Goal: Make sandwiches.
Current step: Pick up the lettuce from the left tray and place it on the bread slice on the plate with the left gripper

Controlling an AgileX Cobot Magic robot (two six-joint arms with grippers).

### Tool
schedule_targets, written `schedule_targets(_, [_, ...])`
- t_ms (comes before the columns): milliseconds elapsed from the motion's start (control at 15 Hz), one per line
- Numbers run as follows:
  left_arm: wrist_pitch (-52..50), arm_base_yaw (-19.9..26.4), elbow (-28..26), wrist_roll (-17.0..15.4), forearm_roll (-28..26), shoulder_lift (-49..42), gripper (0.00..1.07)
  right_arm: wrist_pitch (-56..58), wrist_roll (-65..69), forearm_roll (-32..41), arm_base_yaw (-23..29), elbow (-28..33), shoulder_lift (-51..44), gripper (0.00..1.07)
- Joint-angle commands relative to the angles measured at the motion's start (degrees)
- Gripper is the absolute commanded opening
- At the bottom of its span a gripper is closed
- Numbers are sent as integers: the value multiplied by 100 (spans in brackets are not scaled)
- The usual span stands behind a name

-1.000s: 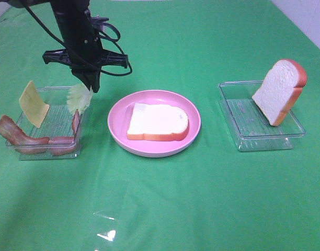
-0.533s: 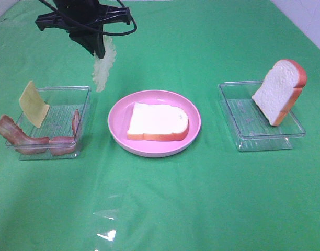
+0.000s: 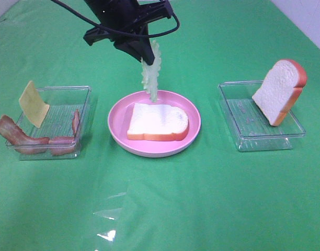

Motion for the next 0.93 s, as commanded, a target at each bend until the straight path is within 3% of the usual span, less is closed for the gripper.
schedule_targets(67, [-344,-149,6,218,-768,281,0,-29,34,6,0,17,-138,98])
schedule_targets(667, [-951,-470,6,642,-871,997,0,-29,34,6,0,17,-138,98])
schedule_targets(800, [-945,-453,6,642,-745,1100,0,-29,34,6,0,17,-138,98])
schedule_targets(933, [-1014,-447,-6,573,-160,1089,0,-29,34,6,0,17,-138,98])
